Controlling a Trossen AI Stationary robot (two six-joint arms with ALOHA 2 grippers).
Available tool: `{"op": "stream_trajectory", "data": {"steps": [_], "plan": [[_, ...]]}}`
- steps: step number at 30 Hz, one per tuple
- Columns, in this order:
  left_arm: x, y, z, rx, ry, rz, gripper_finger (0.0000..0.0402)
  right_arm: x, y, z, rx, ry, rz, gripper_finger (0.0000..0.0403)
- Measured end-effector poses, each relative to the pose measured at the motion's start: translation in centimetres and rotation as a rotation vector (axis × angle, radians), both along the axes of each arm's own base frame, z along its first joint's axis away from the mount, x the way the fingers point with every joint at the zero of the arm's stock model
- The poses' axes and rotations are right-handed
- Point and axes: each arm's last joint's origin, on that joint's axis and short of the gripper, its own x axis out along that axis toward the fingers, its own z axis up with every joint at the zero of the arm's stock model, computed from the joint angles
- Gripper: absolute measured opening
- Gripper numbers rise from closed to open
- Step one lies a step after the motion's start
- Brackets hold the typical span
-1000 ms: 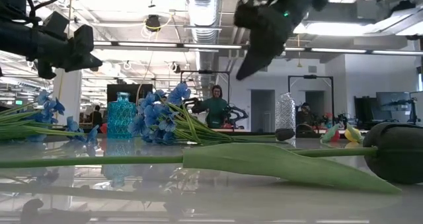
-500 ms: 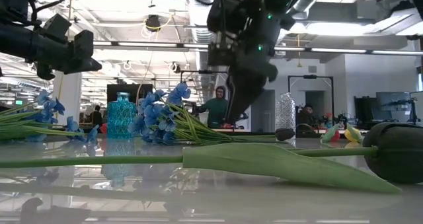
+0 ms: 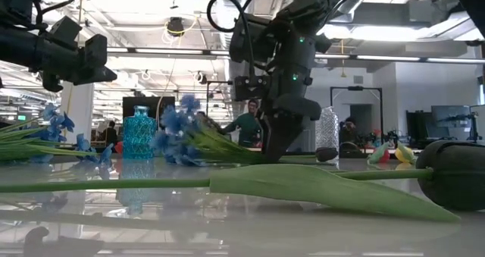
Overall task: Sort flowers into vase by color
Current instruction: Put the right blue flowers into the blue vase
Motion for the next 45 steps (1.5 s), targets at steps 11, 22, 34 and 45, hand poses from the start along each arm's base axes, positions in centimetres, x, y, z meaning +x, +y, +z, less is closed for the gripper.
{"op": "stream_trajectory", "data": {"steps": [11, 22, 34, 45], "plan": [[0.0, 0.0, 0.0, 0.016, 0.029, -0.002, 0.0000, -0.3, 1.2, 1.3, 0.001, -0.032, 0.008, 0.0028], [0.1, -0.1, 0.0, 0.037, 0.059, -0.047, 0.0000, 2.7, -1.1, 10.9, 0.110, -0.796, 0.072, 0.0028], [0.3, -0.2, 0.1, 0.066, 0.092, -0.107, 0.0000, 7.5, -6.8, 10.0, 0.198, -1.641, -0.135, 0.0029], [0.2, -0.2, 0.1, 0.068, 0.095, -0.102, 0.0000, 12.8, -8.7, 7.9, 0.161, -1.711, -0.166, 0.0030]]}}
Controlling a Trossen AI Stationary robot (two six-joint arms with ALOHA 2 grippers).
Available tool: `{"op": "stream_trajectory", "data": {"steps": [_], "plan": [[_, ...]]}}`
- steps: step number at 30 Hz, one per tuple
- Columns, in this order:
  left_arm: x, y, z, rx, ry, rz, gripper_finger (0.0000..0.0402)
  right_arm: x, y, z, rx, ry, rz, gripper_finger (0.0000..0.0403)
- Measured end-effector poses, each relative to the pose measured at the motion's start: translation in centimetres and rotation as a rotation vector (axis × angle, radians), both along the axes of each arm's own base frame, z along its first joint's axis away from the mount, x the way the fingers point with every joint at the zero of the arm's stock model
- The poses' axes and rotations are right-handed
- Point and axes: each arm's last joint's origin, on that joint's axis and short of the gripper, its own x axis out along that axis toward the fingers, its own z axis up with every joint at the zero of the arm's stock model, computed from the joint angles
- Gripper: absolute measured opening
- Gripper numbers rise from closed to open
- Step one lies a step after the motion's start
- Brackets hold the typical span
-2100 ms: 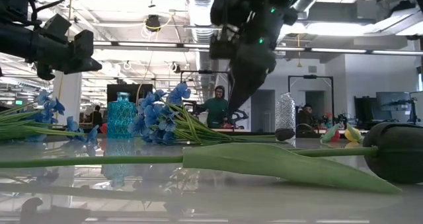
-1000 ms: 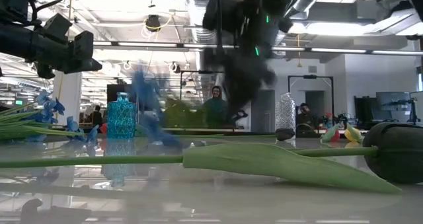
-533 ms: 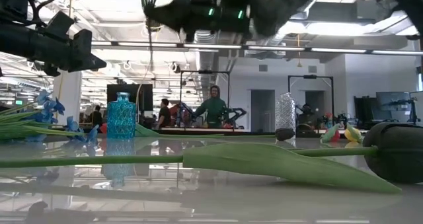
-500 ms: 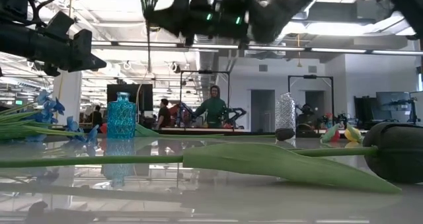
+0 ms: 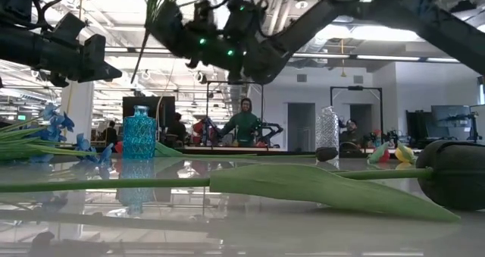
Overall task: Sort flowers into vase by color
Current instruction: Put the right blue flowers into the blue vase
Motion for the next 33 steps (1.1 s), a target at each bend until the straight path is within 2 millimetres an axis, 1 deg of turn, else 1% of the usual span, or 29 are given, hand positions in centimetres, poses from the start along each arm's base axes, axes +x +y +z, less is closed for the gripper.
{"op": "stream_trajectory", "data": {"steps": [3, 7, 11, 16, 23, 27, 33], "plan": [[0.0, 0.0, 0.0, 0.000, 0.000, 0.000, 0.0000, 0.6, -0.7, -0.9, -0.002, 0.027, -0.031, 0.0029], [0.0, 0.0, 0.0, 0.001, 0.002, 0.000, 0.0000, 0.8, -1.6, -0.9, 0.007, 0.037, -0.061, 0.0032], [0.0, 0.0, 0.0, 0.001, 0.002, 0.000, 0.0000, 0.8, -2.2, -1.3, 0.005, 0.073, -0.089, 0.0032], [0.0, 0.0, 0.0, 0.001, 0.002, 0.000, 0.0000, 0.8, -2.2, -1.5, -0.001, 0.092, -0.092, 0.0034], [0.0, 0.0, 0.0, 0.001, 0.002, 0.000, 0.0000, 1.1, -1.8, -2.5, 0.015, 0.185, -0.083, 0.0036], [0.0, 0.0, 0.0, 0.001, 0.002, 0.000, 0.0000, 1.3, -1.5, -2.9, 0.024, 0.238, -0.073, 0.0053], [0.0, 0.0, 0.0, 0.001, 0.002, 0.000, 0.0000, 1.4, -1.5, -3.6, 0.042, 0.309, -0.065, 0.0097]]}}
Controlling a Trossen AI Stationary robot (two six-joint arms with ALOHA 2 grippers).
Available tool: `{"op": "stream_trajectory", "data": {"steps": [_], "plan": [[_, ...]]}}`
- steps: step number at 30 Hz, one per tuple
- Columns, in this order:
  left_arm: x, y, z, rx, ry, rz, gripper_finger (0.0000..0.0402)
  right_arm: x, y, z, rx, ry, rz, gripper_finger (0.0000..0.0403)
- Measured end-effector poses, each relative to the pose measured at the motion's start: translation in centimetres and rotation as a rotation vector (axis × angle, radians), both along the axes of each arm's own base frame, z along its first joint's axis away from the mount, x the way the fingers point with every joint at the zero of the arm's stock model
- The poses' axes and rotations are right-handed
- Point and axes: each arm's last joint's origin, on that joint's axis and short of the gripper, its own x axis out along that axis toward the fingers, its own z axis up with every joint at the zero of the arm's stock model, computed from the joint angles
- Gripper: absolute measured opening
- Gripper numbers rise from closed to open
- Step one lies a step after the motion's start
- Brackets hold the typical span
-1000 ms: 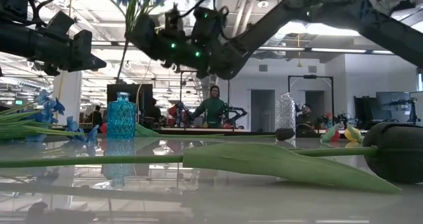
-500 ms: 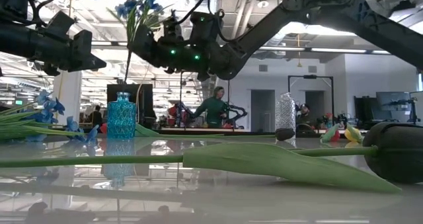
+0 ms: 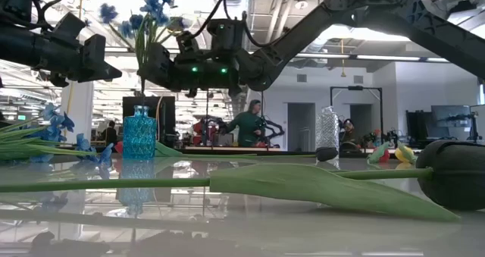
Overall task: Sort flowers into vase by color
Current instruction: Put the right blue flowers into the blue vase
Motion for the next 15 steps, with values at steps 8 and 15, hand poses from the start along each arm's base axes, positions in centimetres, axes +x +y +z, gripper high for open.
{"op": "stream_trajectory", "data": {"steps": [8, 15], "plan": [[0.0, 0.0, 0.0, 0.000, 0.000, 0.000, 0.0000, 0.0, 0.0, 0.0, 0.070, 0.008, 0.009, 0.0162], [0.0, 0.0, 0.0, 0.000, 0.000, 0.000, 0.0000, 0.0, 0.1, 1.0, 0.133, 0.237, 0.007, 0.0210]]}}
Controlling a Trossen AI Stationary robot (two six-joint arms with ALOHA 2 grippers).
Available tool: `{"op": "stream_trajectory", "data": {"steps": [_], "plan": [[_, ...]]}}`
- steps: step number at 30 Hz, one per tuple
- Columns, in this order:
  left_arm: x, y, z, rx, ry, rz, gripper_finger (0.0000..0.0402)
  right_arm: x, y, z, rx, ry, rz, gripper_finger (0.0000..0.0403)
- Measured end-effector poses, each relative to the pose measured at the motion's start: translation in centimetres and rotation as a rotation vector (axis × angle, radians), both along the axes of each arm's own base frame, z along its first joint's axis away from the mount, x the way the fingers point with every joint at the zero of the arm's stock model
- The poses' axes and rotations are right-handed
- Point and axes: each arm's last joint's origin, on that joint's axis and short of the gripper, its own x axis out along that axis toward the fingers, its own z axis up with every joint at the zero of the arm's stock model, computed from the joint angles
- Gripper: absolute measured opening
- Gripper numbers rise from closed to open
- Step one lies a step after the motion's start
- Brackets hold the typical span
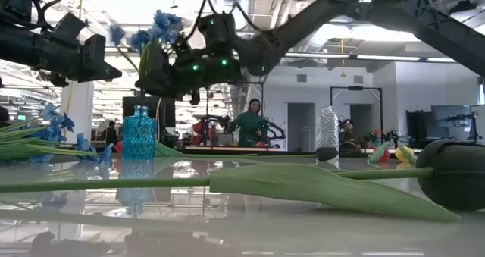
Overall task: Sort flowers into vase by color
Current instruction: Put the right blue flowers into the blue vase, then put the blue flowers into the blue vase
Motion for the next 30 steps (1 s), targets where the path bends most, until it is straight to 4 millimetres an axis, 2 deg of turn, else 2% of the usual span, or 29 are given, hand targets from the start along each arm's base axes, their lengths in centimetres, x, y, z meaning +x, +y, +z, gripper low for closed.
{"op": "stream_trajectory", "data": {"steps": [5, 9, 14, 20, 23, 30], "plan": [[0.0, 0.0, 0.0, 0.000, -0.001, -0.005, 0.0000, -0.8, 0.7, 2.3, -0.037, 0.211, 0.028, 0.0233], [0.0, 0.0, 0.0, 0.000, 0.000, -0.005, 0.0000, -2.2, 1.3, 4.2, -0.074, 0.357, 0.061, 0.0235], [0.0, 0.0, 0.0, 0.000, -0.001, -0.005, 0.0000, -4.7, 1.9, 6.9, -0.084, 0.507, 0.090, 0.0234], [0.0, 0.0, 0.0, -0.001, -0.002, -0.005, 0.0000, -8.2, 2.6, 8.7, -0.022, 0.739, 0.110, 0.0234], [0.0, 0.0, 0.0, -0.001, -0.002, -0.005, 0.0000, -9.9, 3.0, 9.0, 0.021, 0.868, 0.116, 0.0234], [0.1, 0.0, 0.0, -0.004, -0.008, -0.027, 0.0000, -12.4, 4.5, 7.4, 0.184, 1.165, 0.072, 0.0234]]}}
